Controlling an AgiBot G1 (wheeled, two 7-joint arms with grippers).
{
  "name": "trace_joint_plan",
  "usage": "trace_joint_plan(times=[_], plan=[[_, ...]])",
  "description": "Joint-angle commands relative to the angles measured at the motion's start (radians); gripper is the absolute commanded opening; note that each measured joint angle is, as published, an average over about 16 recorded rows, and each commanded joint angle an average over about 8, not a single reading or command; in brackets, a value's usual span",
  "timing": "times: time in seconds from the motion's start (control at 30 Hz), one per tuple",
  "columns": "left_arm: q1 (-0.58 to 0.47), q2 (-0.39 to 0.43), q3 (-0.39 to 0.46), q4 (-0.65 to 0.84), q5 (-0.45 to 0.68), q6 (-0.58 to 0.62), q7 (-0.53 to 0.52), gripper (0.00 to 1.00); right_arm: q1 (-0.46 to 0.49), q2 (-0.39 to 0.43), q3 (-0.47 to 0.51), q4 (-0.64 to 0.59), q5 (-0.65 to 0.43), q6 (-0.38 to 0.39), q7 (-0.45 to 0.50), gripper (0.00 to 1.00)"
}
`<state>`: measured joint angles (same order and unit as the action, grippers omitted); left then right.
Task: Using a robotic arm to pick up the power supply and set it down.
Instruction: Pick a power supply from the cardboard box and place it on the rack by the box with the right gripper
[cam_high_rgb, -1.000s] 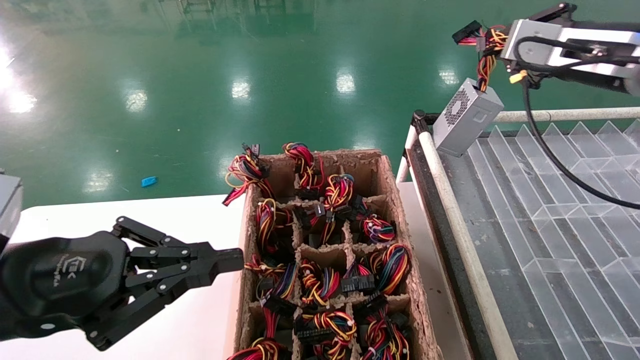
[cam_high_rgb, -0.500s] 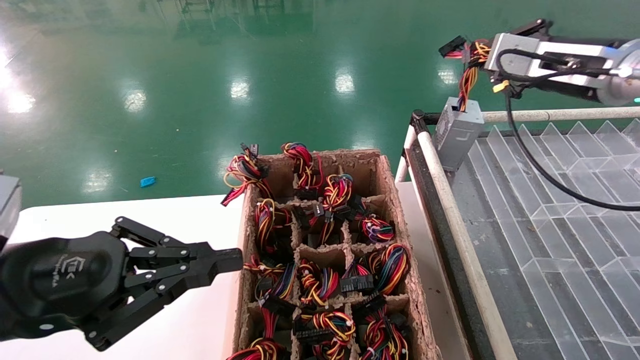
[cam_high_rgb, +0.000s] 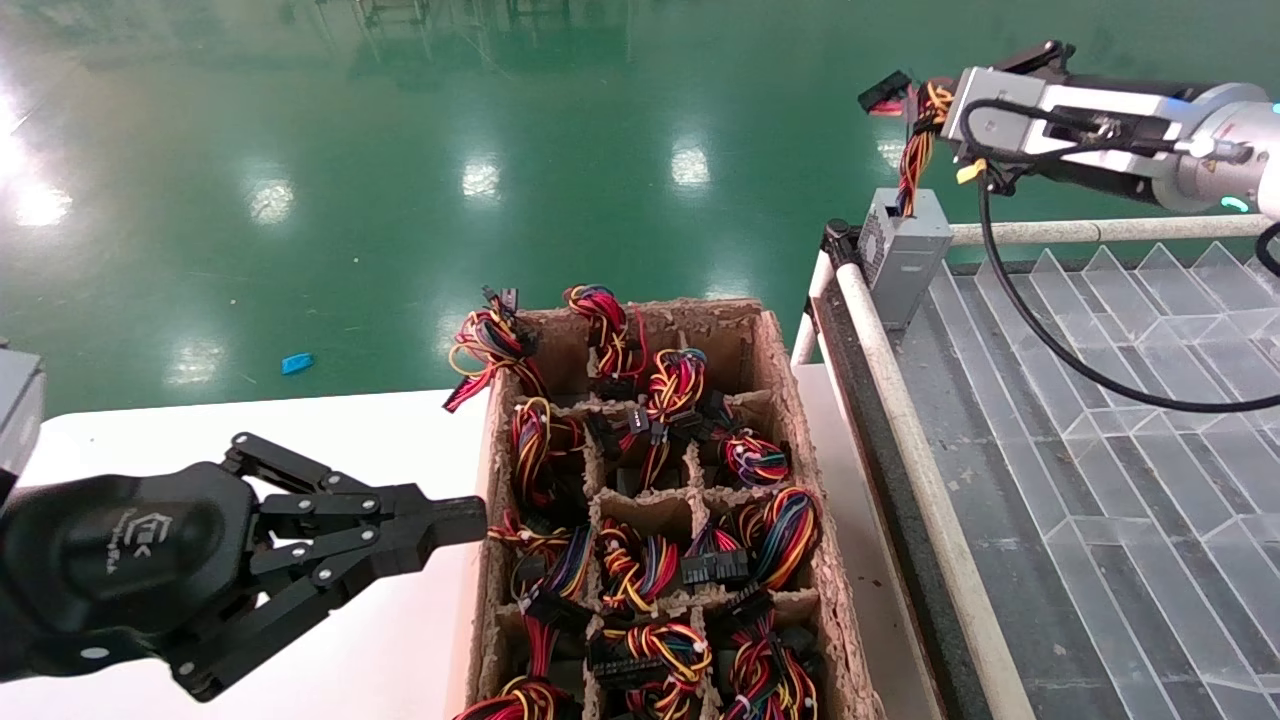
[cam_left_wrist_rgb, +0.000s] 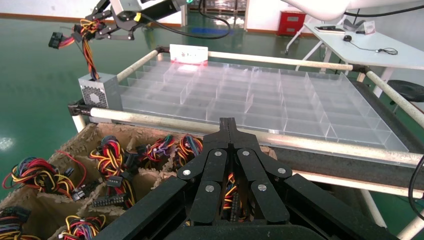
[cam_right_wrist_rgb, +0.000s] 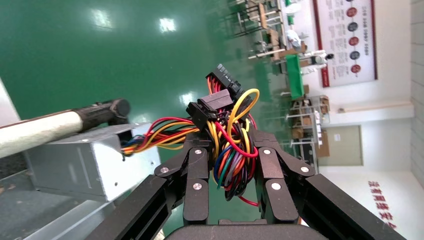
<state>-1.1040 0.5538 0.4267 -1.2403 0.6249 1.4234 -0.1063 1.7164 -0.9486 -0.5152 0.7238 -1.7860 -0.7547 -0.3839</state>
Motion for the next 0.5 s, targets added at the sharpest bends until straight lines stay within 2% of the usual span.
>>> trace_joint_plan(times=[0.03,0.13,0.2,0.23,0.5], plan=[[0.0,0.0,0.0,0.0,0.0,0.0,0.0,0.0,0.001,-0.002,-0.004,-0.006,-0.002,-0.007,-0.003,0.42],[0.0,0.0,0.0,0.0,0.0,0.0,0.0,0.0,0.003,-0.004,-0.008,-0.004,-0.01,-0.008,-0.004,0.79],[0.0,0.0,0.0,0.0,0.0,0.0,0.0,0.0,0.004,-0.006,-0.011,-0.001,-0.016,-0.007,-0.004,0.97],[0.0,0.0,0.0,0.0,0.0,0.0,0.0,0.0,0.003,-0.007,-0.013,0.001,-0.019,-0.006,-0.004,1.0],[0.0,0.0,0.0,0.0,0.0,0.0,0.0,0.0,-0.001,-0.006,-0.019,0.022,-0.031,-0.006,0.006,1.0]])
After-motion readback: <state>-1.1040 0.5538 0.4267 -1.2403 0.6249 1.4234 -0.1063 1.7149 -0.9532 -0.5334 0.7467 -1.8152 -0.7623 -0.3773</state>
